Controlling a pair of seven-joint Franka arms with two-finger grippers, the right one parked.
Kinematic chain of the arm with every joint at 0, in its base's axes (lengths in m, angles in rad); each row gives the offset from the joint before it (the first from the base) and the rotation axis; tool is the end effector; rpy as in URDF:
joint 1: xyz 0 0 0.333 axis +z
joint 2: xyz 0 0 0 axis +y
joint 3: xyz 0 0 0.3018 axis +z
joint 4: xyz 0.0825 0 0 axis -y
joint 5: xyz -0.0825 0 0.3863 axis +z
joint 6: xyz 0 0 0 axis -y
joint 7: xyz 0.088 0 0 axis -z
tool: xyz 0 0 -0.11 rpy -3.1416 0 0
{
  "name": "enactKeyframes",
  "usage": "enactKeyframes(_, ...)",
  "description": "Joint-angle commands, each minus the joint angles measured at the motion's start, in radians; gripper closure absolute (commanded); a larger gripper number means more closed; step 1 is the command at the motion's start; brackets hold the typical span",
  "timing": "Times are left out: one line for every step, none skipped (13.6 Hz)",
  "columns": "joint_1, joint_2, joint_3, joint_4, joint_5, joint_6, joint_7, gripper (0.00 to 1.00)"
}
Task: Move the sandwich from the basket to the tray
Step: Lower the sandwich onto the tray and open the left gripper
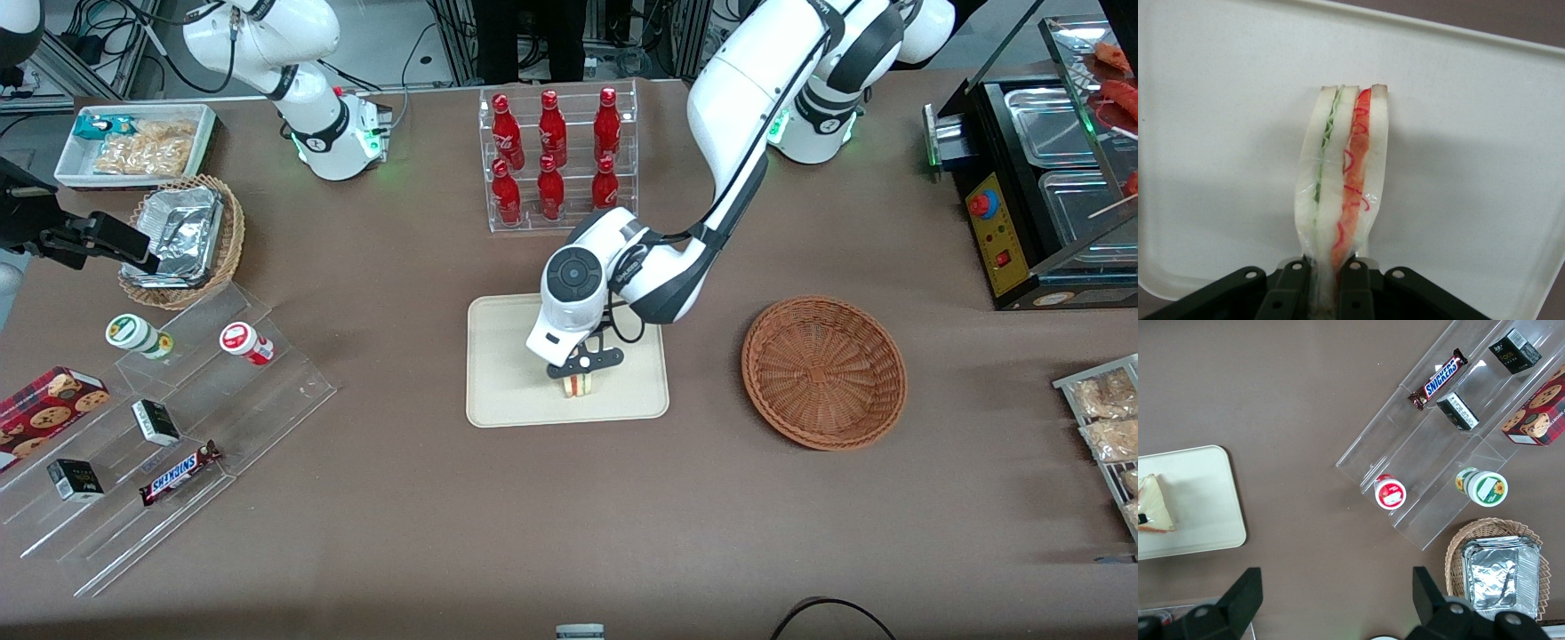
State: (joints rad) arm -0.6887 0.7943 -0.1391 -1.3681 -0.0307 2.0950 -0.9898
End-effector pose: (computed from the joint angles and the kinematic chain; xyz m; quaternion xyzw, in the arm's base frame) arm 0.5005 -0.5187 0.2272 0.9917 0.1077 -0.0685 0.0149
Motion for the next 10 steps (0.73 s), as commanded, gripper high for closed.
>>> enactKeyframes(-0.009,0.014,0.004,0.035,-0.012,-0.023,-0.001,0.9)
enactKeyframes(-0.006,0.013,0.0,0.035,-0.014,-0.023,-0.001,0.4)
enactKeyframes(-0.006,0.006,-0.001,0.034,-0.011,-0.023,-0.003,0.0)
enactKeyframes(-0.006,0.0,-0.001,0.033,-0.006,-0.029,-0.003,0.0)
enactKeyframes(-0.009,-0.009,0.001,0.037,0.001,-0.033,-0.003,0.0)
enactKeyframes(-0.009,-0.026,0.001,0.037,-0.002,-0.035,-0.004,0.0)
enactKeyframes(0.0,-0.038,0.001,0.037,-0.003,-0.039,-0.006,0.0)
enactKeyframes(0.003,-0.058,0.003,0.035,0.001,-0.046,-0.003,0.0)
enactKeyframes(0.005,-0.082,0.007,0.03,0.005,-0.065,0.0,0.0)
enactKeyframes(0.015,-0.107,0.01,0.029,0.005,-0.102,0.0,0.0)
